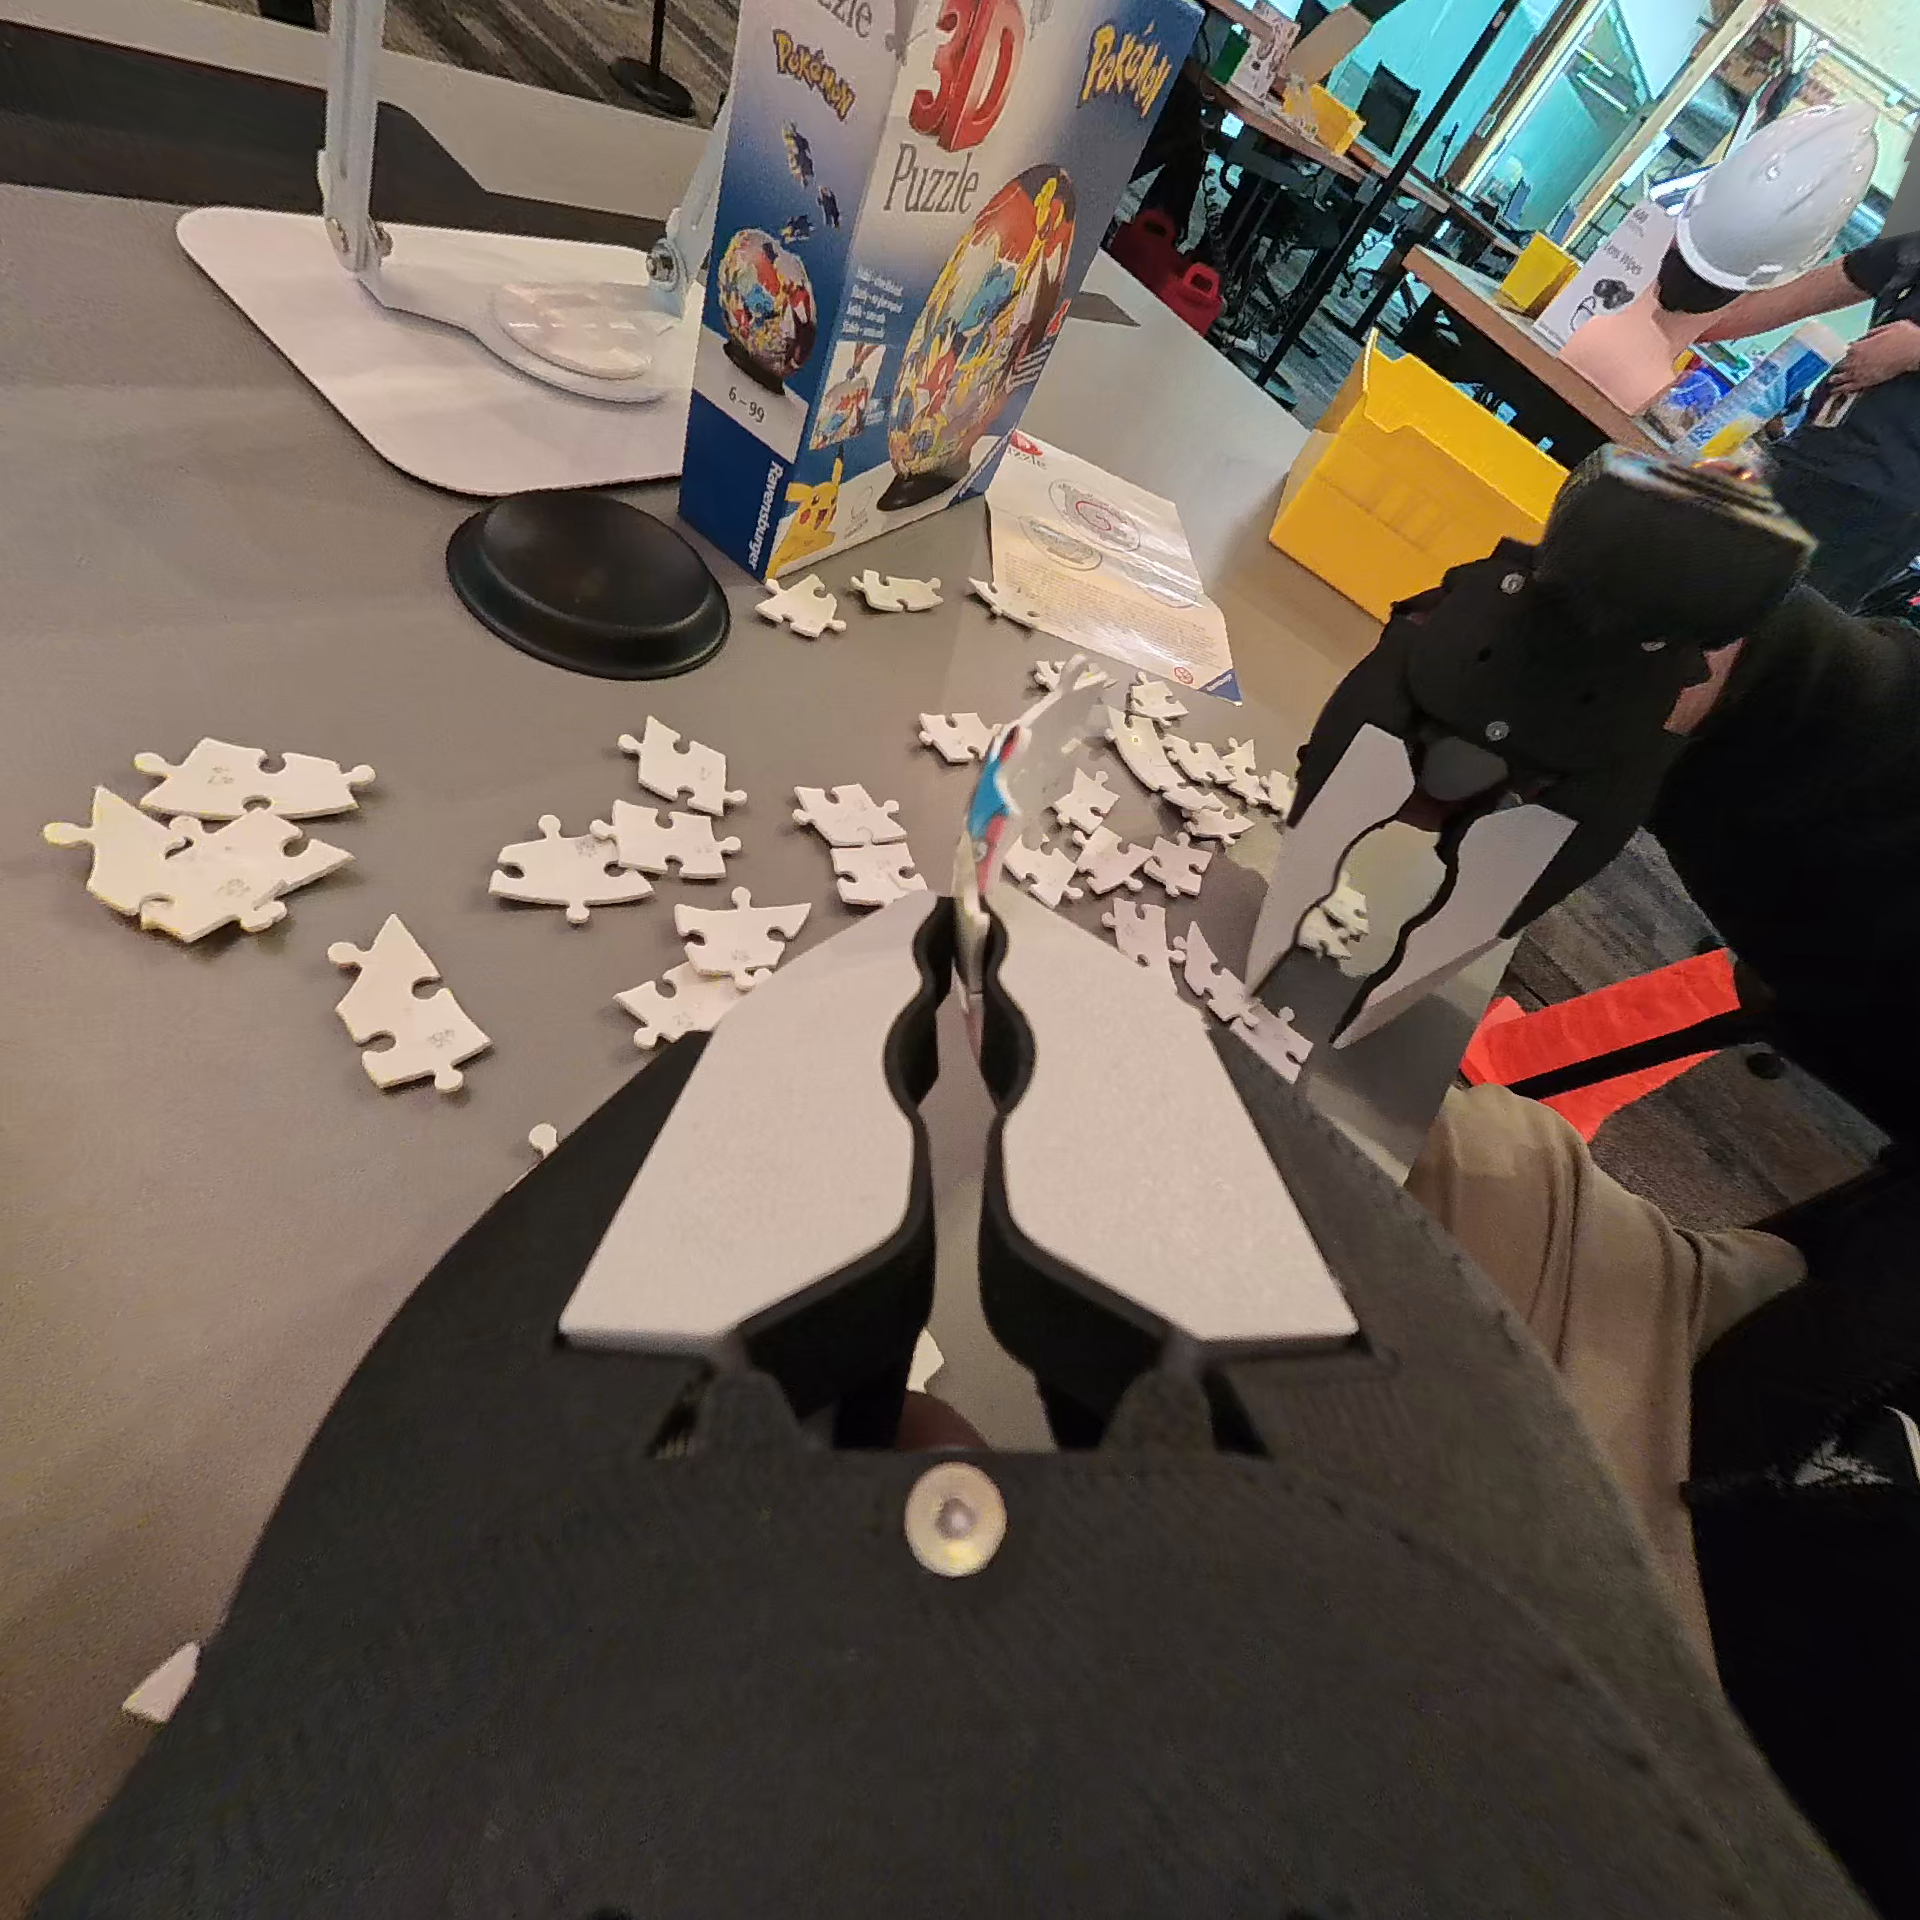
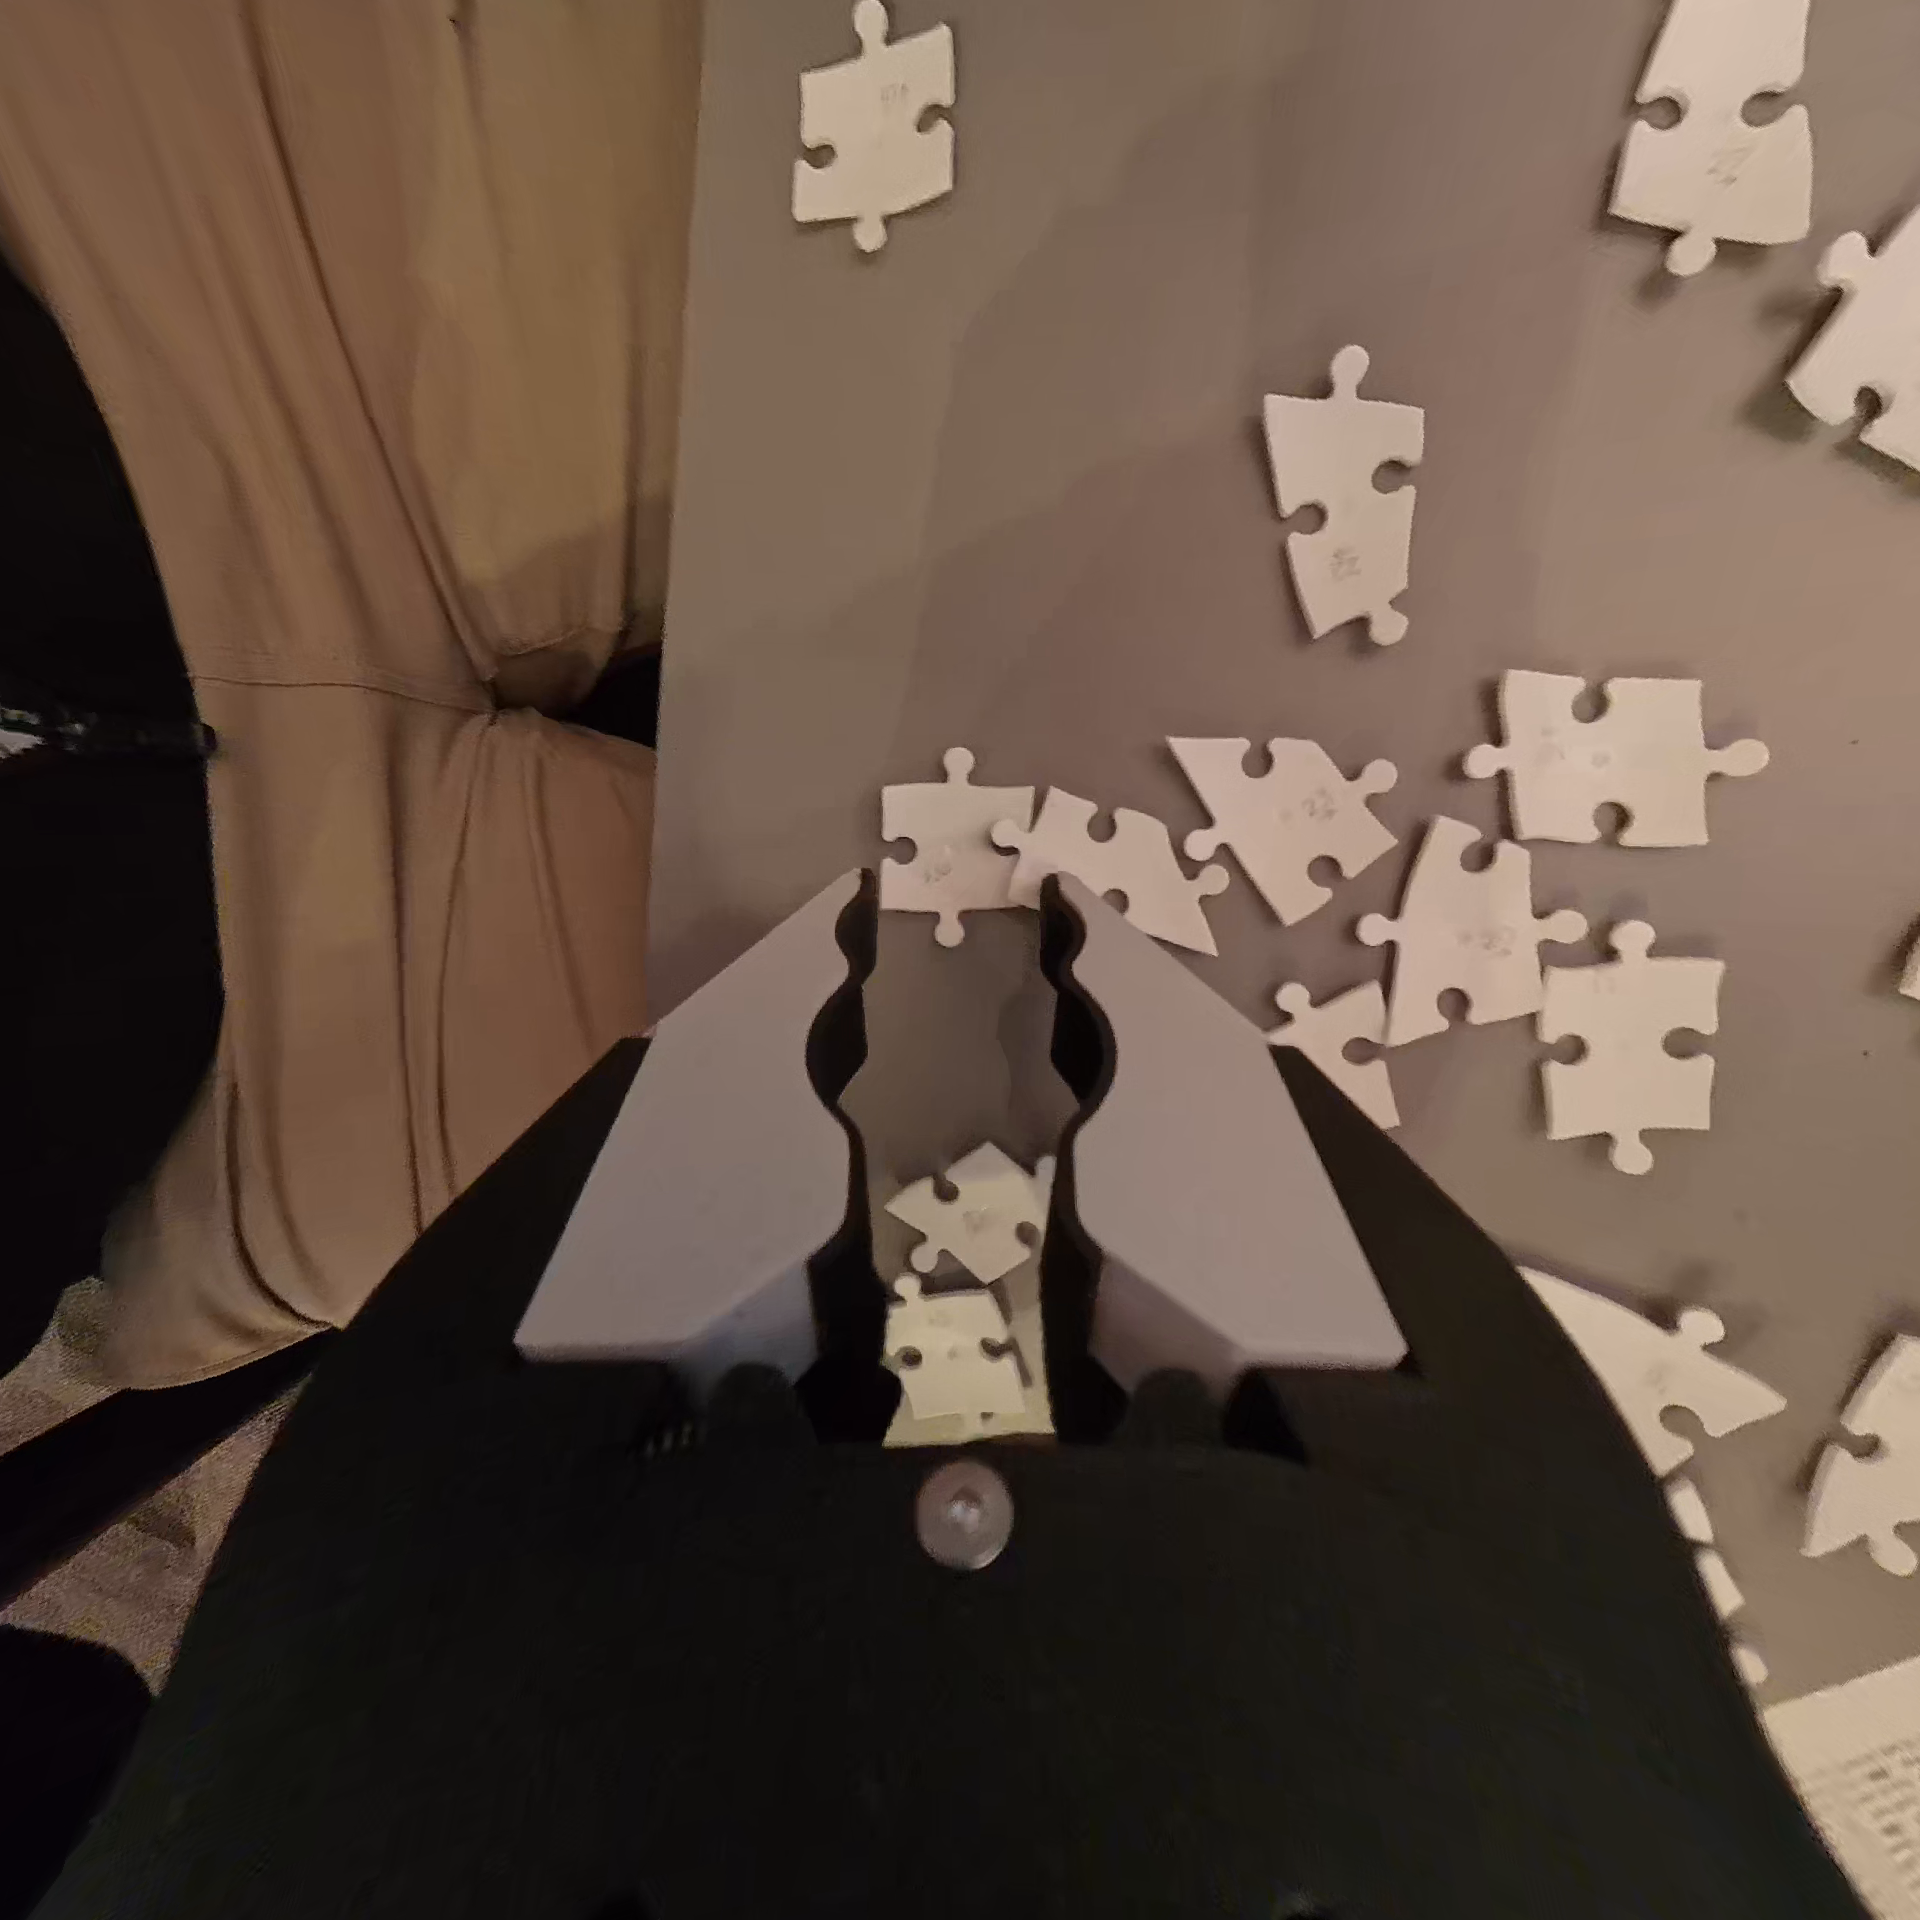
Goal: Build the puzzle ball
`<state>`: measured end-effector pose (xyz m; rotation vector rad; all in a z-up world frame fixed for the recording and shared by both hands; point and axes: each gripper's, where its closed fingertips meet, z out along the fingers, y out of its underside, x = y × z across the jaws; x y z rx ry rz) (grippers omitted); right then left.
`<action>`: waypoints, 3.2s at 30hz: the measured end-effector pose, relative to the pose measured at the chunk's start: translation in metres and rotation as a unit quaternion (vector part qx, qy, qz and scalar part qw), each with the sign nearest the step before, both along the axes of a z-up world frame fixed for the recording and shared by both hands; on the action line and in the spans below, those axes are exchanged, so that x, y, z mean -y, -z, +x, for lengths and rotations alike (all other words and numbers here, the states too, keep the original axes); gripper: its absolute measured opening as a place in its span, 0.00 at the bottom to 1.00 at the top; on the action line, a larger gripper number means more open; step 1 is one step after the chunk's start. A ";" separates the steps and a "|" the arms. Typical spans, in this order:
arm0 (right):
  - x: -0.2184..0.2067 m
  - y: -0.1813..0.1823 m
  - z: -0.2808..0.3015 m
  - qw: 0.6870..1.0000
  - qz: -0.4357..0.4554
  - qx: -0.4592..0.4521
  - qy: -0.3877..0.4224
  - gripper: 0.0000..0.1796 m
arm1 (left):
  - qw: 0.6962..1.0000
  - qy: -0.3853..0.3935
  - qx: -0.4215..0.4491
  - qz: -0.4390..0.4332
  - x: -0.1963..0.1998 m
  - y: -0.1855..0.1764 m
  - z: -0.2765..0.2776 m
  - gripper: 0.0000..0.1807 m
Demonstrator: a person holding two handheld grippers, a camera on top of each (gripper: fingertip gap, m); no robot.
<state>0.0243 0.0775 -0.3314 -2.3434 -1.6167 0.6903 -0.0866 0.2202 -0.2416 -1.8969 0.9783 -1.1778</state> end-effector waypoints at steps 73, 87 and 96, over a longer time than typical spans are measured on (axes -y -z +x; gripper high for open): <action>-0.013 0.006 0.003 0.970 0.165 -0.006 0.180 0.16 | 0.993 -0.078 0.068 -0.053 0.004 0.006 -0.041 0.01; -0.137 -0.018 0.059 0.939 0.178 -0.019 0.293 0.20 | 0.992 -0.061 0.079 -0.077 0.010 0.014 -0.025 0.02; -0.162 0.008 0.063 0.941 0.136 -0.026 0.310 0.08 | 0.992 -0.052 0.075 -0.090 0.014 0.018 -0.020 0.02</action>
